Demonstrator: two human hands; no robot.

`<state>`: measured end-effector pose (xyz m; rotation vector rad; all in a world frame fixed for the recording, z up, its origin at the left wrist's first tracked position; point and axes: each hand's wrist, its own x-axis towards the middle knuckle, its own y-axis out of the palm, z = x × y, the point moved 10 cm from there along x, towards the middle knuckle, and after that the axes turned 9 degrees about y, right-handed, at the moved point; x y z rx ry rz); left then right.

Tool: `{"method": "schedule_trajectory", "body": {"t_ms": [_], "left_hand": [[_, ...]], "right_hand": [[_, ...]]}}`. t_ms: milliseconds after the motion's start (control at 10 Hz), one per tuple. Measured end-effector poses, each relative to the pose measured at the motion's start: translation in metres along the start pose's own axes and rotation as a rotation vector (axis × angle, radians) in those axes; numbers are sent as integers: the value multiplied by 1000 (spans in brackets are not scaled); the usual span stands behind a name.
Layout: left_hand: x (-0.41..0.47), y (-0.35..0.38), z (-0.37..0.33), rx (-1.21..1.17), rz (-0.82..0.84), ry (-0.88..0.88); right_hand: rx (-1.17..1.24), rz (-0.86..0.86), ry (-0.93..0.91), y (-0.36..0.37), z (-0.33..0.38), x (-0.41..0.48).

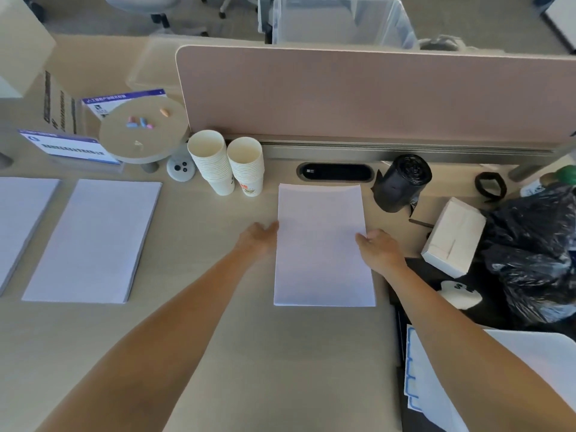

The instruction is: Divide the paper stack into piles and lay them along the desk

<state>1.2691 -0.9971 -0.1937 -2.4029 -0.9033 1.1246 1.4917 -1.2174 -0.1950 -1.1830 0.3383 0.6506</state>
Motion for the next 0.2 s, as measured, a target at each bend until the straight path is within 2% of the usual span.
{"method": "schedule_trajectory", "body": {"t_ms": [100, 200], "left_hand": [[-9, -12, 11, -74, 12, 61], [-27, -26, 9, -174, 49, 145]], "right_hand": [[-19, 9, 16, -8, 5, -29], [47, -76, -45, -32, 25, -62]]}}
